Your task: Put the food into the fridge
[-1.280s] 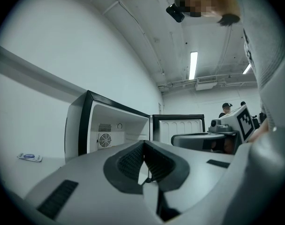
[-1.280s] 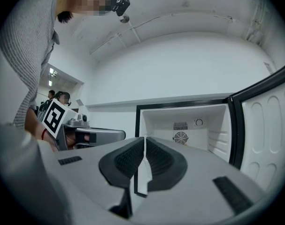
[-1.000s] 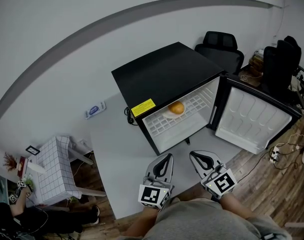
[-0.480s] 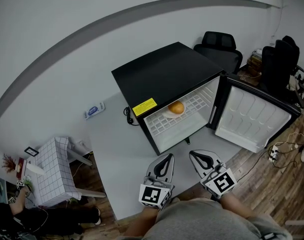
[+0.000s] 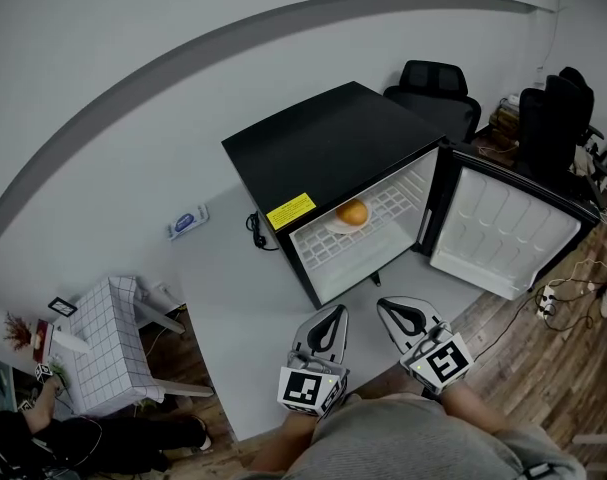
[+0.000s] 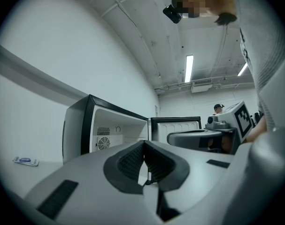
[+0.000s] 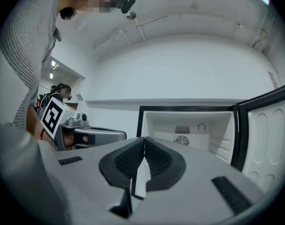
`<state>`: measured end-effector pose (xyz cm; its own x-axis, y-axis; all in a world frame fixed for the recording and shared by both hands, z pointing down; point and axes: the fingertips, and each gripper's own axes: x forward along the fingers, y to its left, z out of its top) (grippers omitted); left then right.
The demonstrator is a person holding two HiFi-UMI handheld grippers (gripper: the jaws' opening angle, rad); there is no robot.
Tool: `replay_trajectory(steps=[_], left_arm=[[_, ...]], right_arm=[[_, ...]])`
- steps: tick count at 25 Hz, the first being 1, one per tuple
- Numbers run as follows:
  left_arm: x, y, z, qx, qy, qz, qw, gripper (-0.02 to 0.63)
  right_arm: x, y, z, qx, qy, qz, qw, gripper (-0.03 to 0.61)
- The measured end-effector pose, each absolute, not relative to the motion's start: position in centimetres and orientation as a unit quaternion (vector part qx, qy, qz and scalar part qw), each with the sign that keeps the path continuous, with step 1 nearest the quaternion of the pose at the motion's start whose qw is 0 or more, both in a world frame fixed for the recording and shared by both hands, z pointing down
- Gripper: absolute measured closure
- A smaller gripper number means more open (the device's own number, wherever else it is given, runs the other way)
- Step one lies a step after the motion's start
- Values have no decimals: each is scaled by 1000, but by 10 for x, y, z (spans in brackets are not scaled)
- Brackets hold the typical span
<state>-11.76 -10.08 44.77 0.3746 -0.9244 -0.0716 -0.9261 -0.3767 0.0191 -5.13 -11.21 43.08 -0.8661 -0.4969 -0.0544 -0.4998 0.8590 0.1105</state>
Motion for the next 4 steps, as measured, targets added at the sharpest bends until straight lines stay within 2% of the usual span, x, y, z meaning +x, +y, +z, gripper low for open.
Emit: replay_trajectory(steps=[4], left_arm=[[-120, -100, 449, -829, 559, 34, 11, 603]], right_arm=[[-52, -110, 437, -259, 964, 56, 7, 566]])
